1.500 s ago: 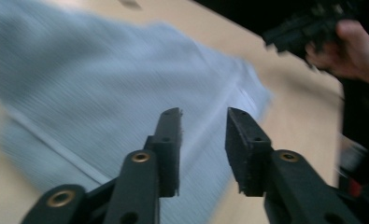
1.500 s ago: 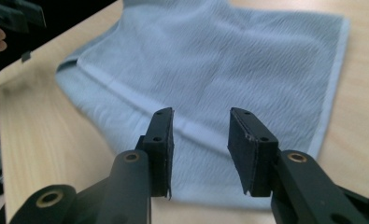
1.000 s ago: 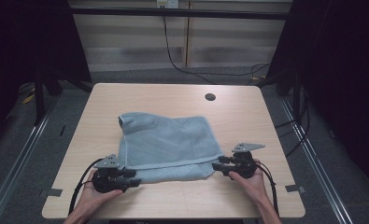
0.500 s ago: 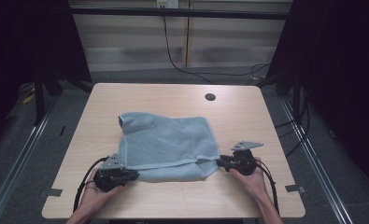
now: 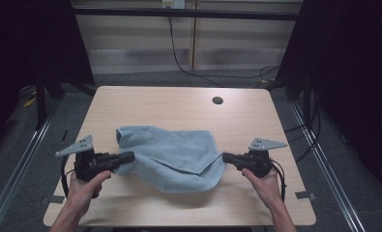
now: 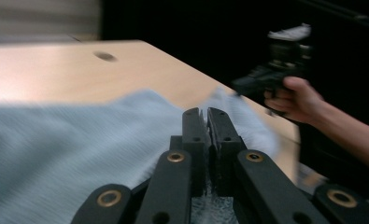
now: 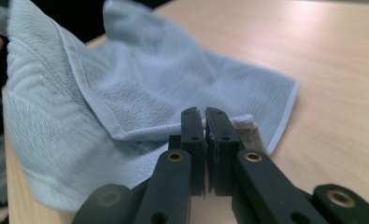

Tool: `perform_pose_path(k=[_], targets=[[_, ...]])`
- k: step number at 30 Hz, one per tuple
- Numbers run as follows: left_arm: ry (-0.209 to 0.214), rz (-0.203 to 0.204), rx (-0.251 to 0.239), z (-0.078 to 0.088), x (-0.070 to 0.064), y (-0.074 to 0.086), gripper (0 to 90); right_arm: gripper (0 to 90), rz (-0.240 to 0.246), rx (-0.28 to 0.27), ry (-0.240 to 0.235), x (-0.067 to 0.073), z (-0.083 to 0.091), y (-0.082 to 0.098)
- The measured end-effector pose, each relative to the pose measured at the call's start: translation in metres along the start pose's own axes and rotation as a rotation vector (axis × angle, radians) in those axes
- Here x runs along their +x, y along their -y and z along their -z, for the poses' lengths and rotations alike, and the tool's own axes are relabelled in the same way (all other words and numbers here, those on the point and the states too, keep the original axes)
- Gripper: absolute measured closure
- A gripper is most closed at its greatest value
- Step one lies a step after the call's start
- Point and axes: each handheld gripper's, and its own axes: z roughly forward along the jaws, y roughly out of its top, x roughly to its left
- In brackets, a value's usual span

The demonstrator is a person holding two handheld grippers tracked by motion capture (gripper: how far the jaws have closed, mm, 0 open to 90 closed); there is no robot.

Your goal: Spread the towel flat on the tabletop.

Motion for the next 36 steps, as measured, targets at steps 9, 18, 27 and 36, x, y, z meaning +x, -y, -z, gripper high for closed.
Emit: perform_pose_path(k=[9, 18, 27, 36], targets=[[-0.121, 0.082, 0.148, -0.014, 0.042, 0.04, 86.6, 86.7, -0.036, 0.071, 0.049, -0.016, -0.019, 0.012], [-0.204, 0.108, 0.266, -0.025, 0.039, 0.058, 68.2, 86.3, -0.036, 0.125, 0.052, -0.008, -0.014, 0.027], [-0.054, 0.013, 0.27, -0.013, 0.006, 0.063, 56.7, 86.4, -0.042, 0.113, 0.062, -0.011, -0.015, 0.028], [0.077, -0.053, 0.4, -0.03, -0.015, 0.083, 38.7, 86.5, -0.04, 0.076, 0.065, -0.009, -0.014, 0.021]])
